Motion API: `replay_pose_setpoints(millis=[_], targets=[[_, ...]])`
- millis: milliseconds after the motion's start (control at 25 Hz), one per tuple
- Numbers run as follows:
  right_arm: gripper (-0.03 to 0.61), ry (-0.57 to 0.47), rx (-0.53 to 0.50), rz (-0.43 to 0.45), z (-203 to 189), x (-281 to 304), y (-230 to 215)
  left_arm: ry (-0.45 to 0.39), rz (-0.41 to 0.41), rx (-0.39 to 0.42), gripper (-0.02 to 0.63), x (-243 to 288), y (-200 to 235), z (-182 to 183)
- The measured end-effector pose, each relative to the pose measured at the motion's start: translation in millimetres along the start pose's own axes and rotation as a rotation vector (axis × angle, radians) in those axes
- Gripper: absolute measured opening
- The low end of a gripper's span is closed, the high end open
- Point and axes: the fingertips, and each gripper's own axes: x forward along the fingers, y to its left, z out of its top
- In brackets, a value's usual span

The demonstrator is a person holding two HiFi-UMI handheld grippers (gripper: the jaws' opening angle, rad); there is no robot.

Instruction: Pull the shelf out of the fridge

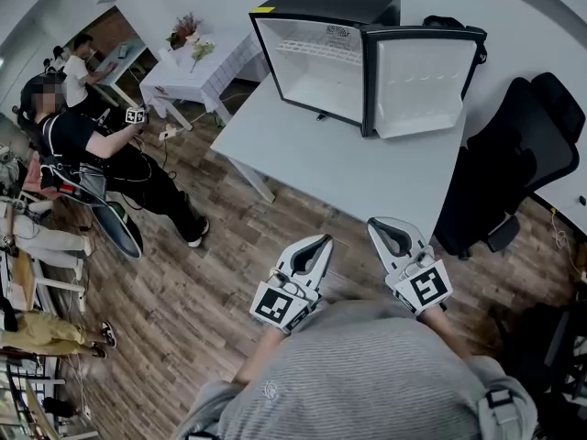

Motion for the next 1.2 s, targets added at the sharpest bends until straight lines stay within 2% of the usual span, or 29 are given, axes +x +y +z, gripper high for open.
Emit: replay_pose_setpoints(millis=[320, 680, 840, 1080, 1200], targets=[[0.014, 0.000, -0.008, -0.022, -2, 5, -6, 0.002, 0.006, 0.001, 0.017, 2, 15, -2], [0.014, -0.006, -0.021, -0.078, -3, 18, -19, -0.013, -0.043, 0.000, 0.017, 14, 30, -4], [0.014, -0.020, -0.016, -0.088, -2, 36, -26, 0.025, -0.042, -0.014, 0.017, 16, 52, -14], [0.014, -0.034, -0.012, -0.110, -2, 73, -41, 0.029, -0.057, -0.016, 0.017, 35, 92, -13], [0.014, -0.035, -0.017, -0.111, -2, 95, -48, -0.002, -0.081, -0.004, 0.017, 48, 112, -1]])
